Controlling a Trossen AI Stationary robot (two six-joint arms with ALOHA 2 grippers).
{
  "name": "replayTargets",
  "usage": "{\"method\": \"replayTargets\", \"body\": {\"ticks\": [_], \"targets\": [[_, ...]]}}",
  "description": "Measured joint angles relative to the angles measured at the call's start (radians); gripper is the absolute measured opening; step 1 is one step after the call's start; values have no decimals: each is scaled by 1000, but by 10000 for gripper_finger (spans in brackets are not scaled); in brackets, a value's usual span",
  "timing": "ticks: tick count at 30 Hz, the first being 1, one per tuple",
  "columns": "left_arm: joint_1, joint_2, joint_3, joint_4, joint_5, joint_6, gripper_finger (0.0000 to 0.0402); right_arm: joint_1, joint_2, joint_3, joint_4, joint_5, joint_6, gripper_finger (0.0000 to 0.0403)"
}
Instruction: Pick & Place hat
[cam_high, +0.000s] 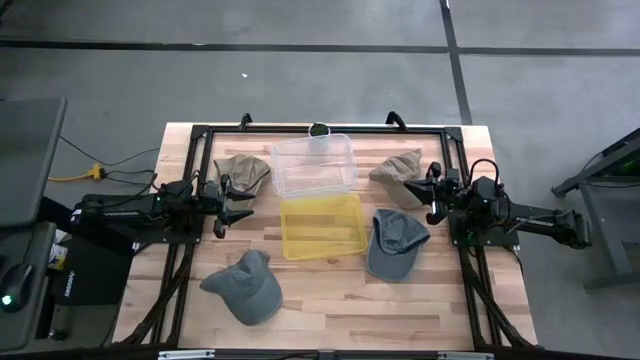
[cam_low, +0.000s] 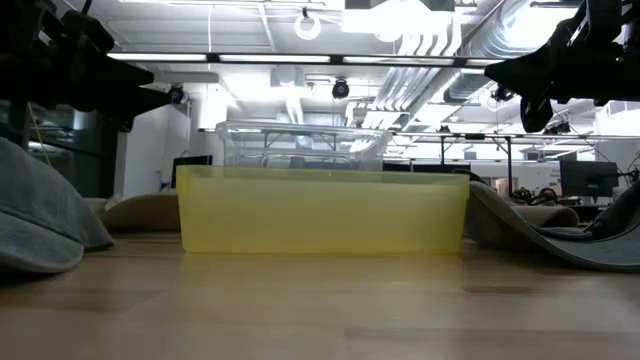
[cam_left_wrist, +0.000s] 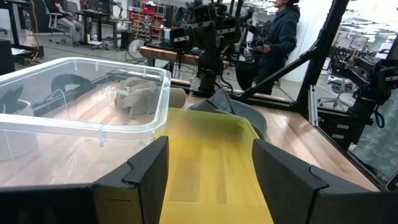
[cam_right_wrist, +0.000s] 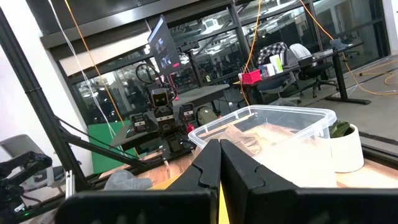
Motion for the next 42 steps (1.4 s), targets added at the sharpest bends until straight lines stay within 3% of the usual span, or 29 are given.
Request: {"method": "replayTargets", "body": {"ticks": [20,27,31,35,42], "targets": [[0,0,3,3,14,-13,209,0,0,0,0,0,0,0],[0,-1,68,2,-56,-158,209,0,0,0,0,0,0,0],[0,0,113,-8,-151,-305,209,0,0,0,0,0,0,0],[0,-1,164,-2,-156,-339,209,0,0,0,0,0,0,0],[0,7,298,-258,-122,-305,209,0,0,0,0,0,0,0]]}}
